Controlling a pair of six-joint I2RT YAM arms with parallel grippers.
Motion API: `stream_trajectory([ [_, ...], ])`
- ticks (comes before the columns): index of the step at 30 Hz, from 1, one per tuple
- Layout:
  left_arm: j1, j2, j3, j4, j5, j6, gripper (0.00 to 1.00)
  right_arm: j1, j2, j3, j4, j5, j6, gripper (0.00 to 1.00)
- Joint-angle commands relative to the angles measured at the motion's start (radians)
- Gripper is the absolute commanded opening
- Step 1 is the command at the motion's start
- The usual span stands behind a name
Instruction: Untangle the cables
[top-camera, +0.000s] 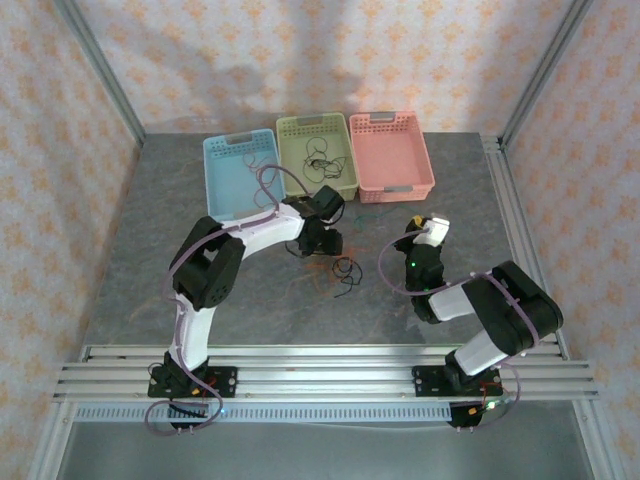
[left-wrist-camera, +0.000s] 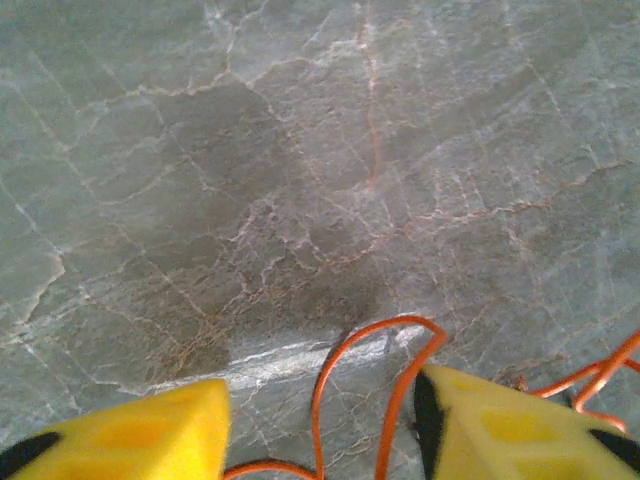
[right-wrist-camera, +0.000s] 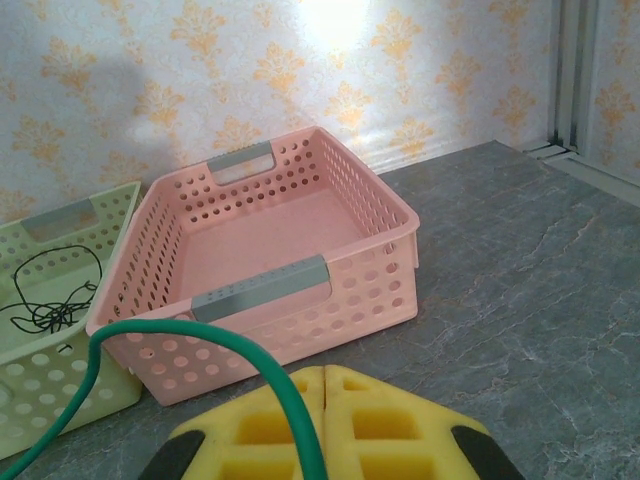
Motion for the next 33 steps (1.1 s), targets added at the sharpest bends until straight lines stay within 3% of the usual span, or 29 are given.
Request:
stream_trajectory([
  [1,-0.005,-0.01,0.012,0.017,-0.01,-0.031,0.34,-0.004,0.013,0.017,0.028,-0.008,0.024,0.0],
  [5,-0.004,-0.055,-0.006,0.025,-0.061,-0.031,0.03,-0.003,0.012,0.014,0.028,-0.007,0.024,0.0],
  [6,-0.003,-0.076,-0.001,0.005,-0.098,-0.023,0.0,-0.003,0.012,0.014,0.028,-0.006,0.023,0.0],
  [9,0.019,-0.189,0.007,-0.077,-0.23,0.012,0.0,-0.004,0.01,0.01,0.033,-0.003,0.021,0.0],
  [12,0.099,-0.312,-0.023,-0.139,-0.294,0.018,0.0,-0.004,0.009,0.012,0.03,-0.003,0.021,0.0],
  [19,0.524,-0.747,-0.294,-0.129,-0.161,-0.029,0.0,-0.004,0.011,0.012,0.03,-0.005,0.028,0.0],
  [22,0.645,-0.896,-0.347,-0.189,-0.239,-0.053,0.0,-0.004,0.012,0.012,0.031,-0.006,0.031,0.0],
  [25,0.784,-1.008,-0.387,-0.172,-0.144,-0.066,0.0,-0.004,0.009,0.008,0.032,-0.003,0.033,0.0],
  [28,0.861,-1.053,-0.383,-0.176,-0.098,-0.071,0.0,-0.003,0.009,0.007,0.032,-0.005,0.036,0.0],
  [33,0.86,-0.995,-0.381,-0.129,0.051,-0.069,0.0,-0.004,0.014,0.01,0.031,-0.012,0.042,0.0],
])
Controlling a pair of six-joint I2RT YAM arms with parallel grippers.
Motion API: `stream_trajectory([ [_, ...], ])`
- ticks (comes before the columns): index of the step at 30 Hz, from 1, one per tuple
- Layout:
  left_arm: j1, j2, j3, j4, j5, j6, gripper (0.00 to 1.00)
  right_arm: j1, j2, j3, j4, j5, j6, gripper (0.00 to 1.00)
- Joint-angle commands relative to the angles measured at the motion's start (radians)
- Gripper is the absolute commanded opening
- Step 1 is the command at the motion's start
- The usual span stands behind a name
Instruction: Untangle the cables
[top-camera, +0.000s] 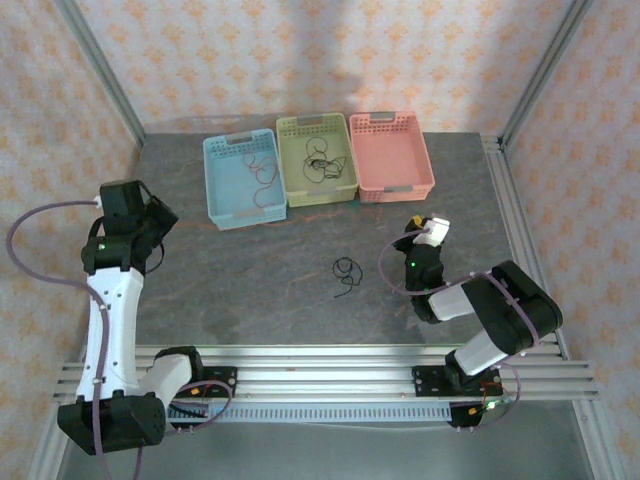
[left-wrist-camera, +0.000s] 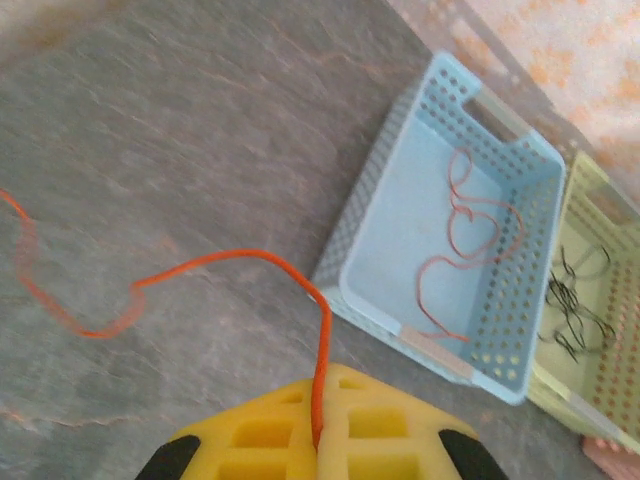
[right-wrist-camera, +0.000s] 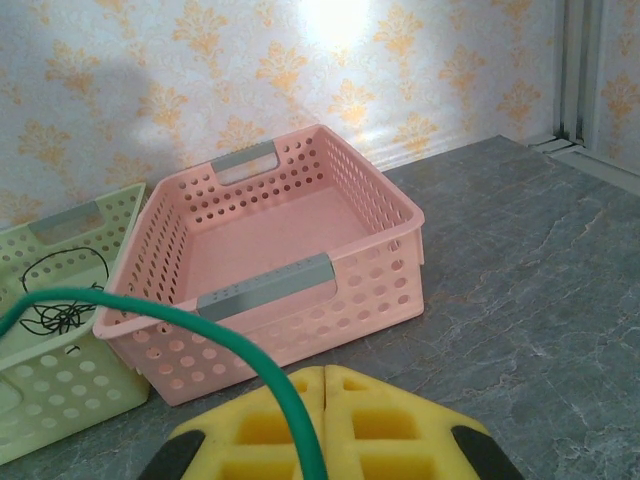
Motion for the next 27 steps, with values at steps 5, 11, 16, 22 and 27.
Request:
stream_trajectory([
  [5,-0.018,0.055,0.035,0.062,0.129,-0.029,0.0,-0.003,0.011,0.008,0.03,-0.006,0.022,0.0],
  [11,-0.076,0.162,0.275,0.003,0.086,-0.048,0.0,-0.003,0.012,0.01,0.029,-0.008,0.022,0.0],
  [16,-0.082,0.226,0.453,-0.011,0.019,-0.085,0.0,-0.004,0.011,0.01,0.028,-0.005,0.02,0.0],
  [22,-0.083,0.351,0.664,-0.056,0.02,-0.079,0.0,-0.003,0.014,0.016,0.019,-0.019,0.028,0.0],
  [27,-0.099,0.428,0.749,-0.034,0.01,-0.089,0.0,-0.004,0.016,0.016,0.021,-0.021,0.032,0.0],
])
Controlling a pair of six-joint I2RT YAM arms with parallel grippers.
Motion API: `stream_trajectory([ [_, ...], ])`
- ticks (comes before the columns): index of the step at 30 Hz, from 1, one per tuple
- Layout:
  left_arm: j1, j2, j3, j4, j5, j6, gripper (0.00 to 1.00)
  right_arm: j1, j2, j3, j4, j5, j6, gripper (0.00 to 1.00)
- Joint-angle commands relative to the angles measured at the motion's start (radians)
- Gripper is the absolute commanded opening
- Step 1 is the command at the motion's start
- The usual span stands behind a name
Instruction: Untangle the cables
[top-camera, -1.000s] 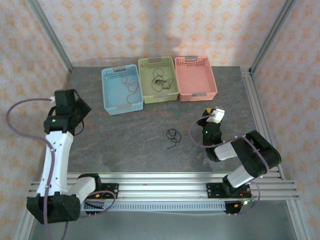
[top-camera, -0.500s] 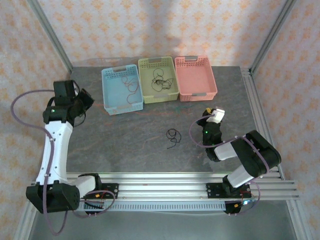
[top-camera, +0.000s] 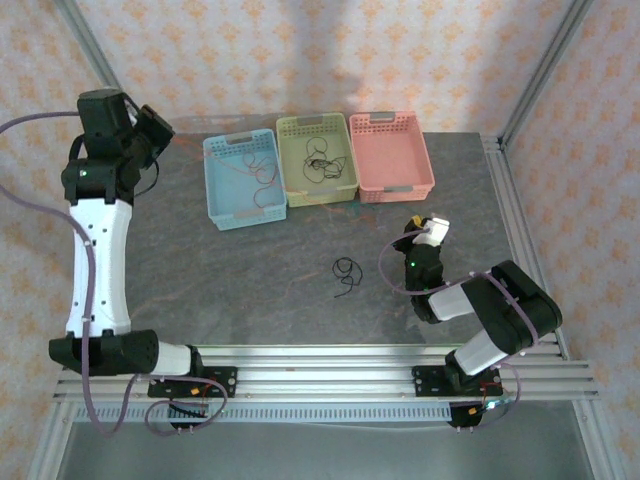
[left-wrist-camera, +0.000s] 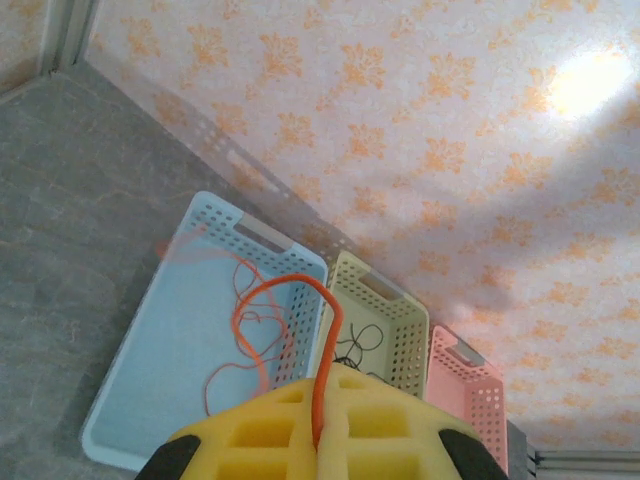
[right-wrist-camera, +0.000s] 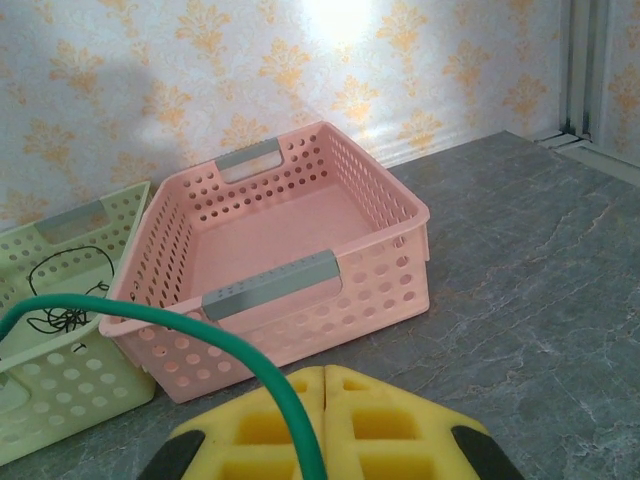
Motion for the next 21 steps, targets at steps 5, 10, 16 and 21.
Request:
stream_trajectory([
  [5,0.032,0.092,0.122,-0.044,-0.115,-0.016,0.0,-0.004,0.011,0.014,0.02,-0.001,0.016,0.0],
  [10,0.207,0.126,0.133,-0.059,-0.08,-0.054,0.0,-0.004,0.011,0.016,0.014,-0.001,0.016,0.0],
  [16,0.392,0.134,-0.029,0.034,0.023,-0.149,0.0,-0.004,0.01,0.018,0.012,-0.002,0.019,0.0],
  [21,0.349,0.141,-0.099,0.102,0.076,-0.144,0.0,-0.004,0.016,0.023,0.009,-0.012,0.024,0.0],
])
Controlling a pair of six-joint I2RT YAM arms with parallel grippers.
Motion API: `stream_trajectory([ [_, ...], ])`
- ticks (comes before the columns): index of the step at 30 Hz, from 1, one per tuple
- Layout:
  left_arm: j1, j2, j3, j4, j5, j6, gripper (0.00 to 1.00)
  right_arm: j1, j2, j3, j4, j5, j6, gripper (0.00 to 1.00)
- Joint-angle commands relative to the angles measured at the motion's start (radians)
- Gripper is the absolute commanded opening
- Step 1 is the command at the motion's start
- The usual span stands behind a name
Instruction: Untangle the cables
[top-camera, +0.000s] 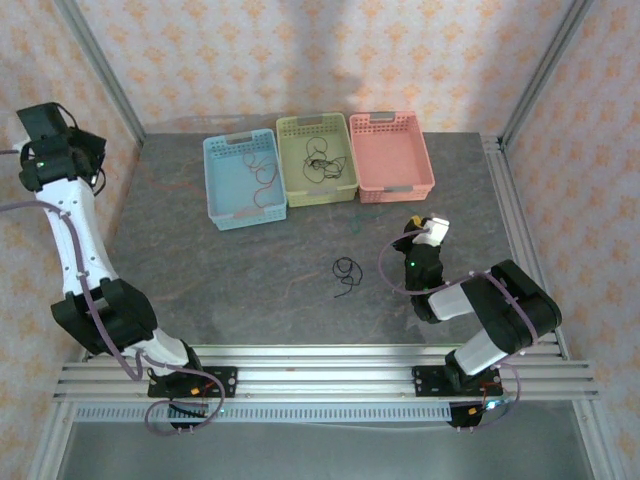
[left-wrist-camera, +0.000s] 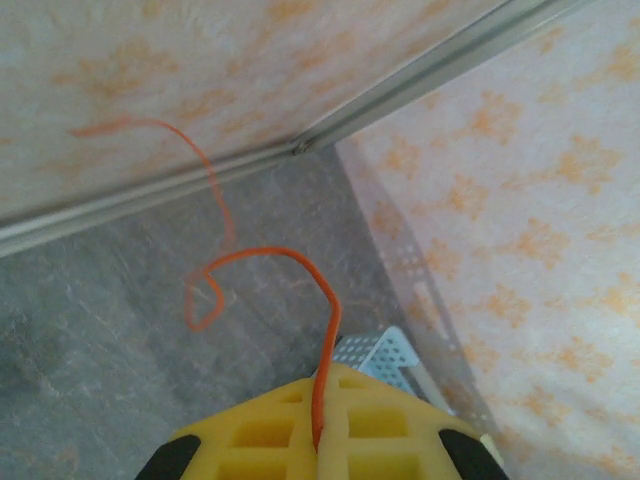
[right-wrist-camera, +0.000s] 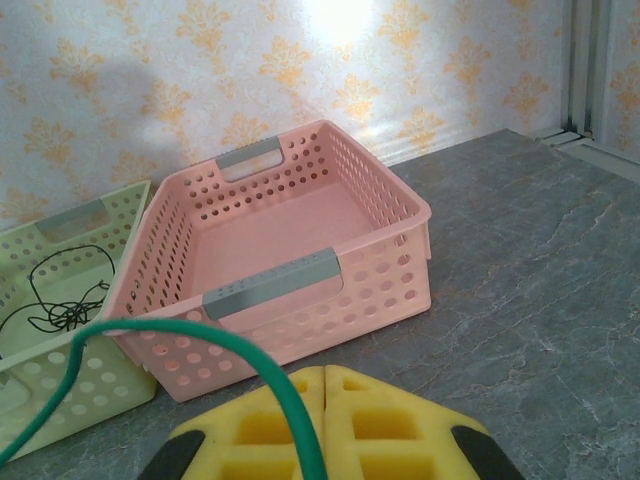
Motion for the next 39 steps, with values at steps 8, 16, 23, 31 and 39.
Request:
stream_trajectory([
  [8,-0.197,-0.002,0.084,0.054,0.032,0.051,0.0,-0.004,0.013,0.02,0.01,-0.012,0.023,0.0],
  [16,-0.226,-0.053,0.187,0.099,0.026,-0.026,0.0,-0.004,0.015,0.02,0.008,-0.012,0.025,0.0],
  [23,-0.252,-0.044,0.356,0.152,-0.001,-0.068,0.0,-0.004,0.017,0.025,0.005,-0.016,0.025,0.0],
  [31,-0.377,-0.056,0.34,0.34,-0.02,0.014,0.0,-0.004,0.019,0.034,-0.007,-0.032,0.028,0.0],
  [39,-0.418,0.158,0.602,0.186,-0.002,0.095,0.0,-0.004,0.025,0.038,-0.009,-0.035,0.028,0.0],
])
